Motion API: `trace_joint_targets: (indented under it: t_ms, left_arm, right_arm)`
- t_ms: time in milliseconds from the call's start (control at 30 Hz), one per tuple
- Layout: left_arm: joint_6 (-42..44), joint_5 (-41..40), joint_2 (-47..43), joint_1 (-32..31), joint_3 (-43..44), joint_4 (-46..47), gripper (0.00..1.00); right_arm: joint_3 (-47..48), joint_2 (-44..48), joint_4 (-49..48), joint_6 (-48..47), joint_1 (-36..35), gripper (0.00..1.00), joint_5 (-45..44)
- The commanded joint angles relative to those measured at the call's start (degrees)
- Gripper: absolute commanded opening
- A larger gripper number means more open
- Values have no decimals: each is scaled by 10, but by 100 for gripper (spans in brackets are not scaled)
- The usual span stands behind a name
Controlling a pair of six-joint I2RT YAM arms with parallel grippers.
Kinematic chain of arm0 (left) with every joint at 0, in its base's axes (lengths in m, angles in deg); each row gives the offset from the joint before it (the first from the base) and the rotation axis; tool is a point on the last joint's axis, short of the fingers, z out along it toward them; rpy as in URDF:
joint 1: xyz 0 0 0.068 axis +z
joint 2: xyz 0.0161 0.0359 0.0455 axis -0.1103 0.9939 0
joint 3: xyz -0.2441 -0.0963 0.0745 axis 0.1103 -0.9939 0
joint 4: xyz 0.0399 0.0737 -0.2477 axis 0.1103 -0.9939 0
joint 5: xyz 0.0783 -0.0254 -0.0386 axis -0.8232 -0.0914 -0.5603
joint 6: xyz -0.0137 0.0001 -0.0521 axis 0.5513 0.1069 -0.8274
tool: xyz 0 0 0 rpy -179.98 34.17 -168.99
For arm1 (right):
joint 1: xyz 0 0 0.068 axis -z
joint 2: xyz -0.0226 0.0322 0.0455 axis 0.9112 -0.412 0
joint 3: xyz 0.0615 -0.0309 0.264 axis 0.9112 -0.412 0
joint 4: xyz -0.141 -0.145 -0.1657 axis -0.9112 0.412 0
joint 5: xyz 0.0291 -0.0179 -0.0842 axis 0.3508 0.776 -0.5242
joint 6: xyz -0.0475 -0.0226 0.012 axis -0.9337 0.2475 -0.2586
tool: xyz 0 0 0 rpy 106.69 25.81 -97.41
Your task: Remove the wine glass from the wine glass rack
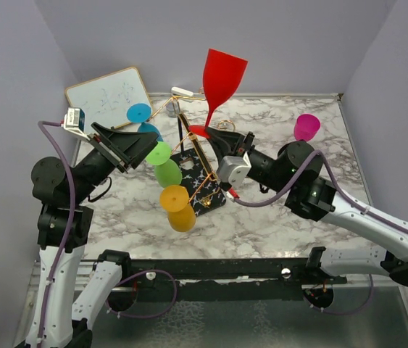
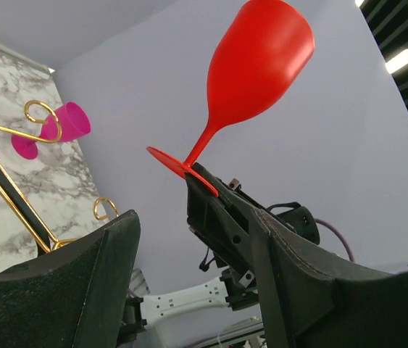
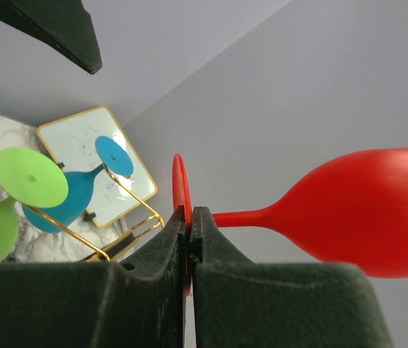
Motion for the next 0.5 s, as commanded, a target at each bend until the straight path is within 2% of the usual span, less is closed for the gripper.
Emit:
trace_joint_targets:
  t_ms: [0, 467]
  left_arm:
    - [-95, 24, 0, -2, -14, 26, 64]
    - [-140, 37, -10, -2, -60, 52, 64]
  right_arm:
    - [-23, -9, -99, -43, -29, 1, -60]
    - [-51, -55, -188, -99, -124, 1, -94]
